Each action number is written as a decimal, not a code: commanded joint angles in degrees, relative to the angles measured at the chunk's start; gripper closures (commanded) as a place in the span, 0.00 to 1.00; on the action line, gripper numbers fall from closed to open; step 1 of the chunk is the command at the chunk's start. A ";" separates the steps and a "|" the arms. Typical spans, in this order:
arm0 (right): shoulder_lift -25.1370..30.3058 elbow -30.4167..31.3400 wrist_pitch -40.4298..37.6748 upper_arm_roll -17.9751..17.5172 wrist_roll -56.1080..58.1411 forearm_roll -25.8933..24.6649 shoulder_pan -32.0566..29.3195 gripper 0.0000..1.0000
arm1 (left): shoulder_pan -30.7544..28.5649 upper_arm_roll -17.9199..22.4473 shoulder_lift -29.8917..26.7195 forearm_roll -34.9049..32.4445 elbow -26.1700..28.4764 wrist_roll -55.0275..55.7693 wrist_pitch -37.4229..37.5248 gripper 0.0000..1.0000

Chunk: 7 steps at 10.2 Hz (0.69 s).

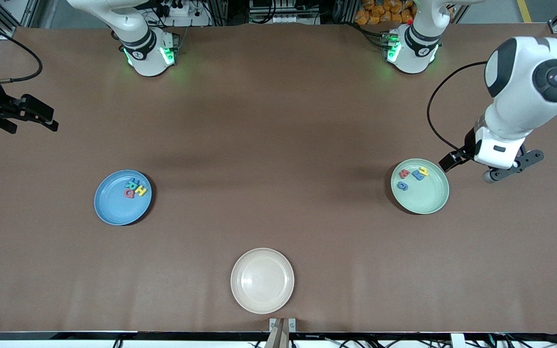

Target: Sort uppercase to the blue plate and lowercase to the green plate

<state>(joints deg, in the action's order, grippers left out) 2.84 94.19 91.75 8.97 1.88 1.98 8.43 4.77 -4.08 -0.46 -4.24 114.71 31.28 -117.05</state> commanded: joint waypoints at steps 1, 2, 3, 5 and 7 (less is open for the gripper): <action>-0.20 -0.76 -0.26 0.00 0.14 0.84 -0.08 0.00 | 0.68 0.92 -2.87 2.83 -0.97 -6.30 0.24 0.00; -0.20 -0.76 -0.35 0.08 0.05 0.84 -0.08 0.00 | 0.68 0.83 -2.96 3.53 -2.72 -6.76 0.77 0.00; -0.20 -0.76 -0.35 0.08 0.14 0.84 -0.08 0.00 | 0.68 0.83 -3.14 3.63 -4.47 -7.28 2.08 0.00; -0.20 -0.76 -0.26 0.08 0.14 0.84 -0.08 0.00 | 0.50 0.92 -2.97 5.54 -9.30 -14.89 7.68 0.00; -0.20 -0.76 -0.35 0.00 0.14 0.84 -0.08 0.00 | 0.32 1.01 -2.53 5.91 -14.58 -21.15 14.72 0.00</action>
<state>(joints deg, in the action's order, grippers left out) 2.84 94.19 91.77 8.96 1.88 1.99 8.44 4.84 -3.69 -3.49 0.09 104.30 14.49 -106.87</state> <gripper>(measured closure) 0.000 0.000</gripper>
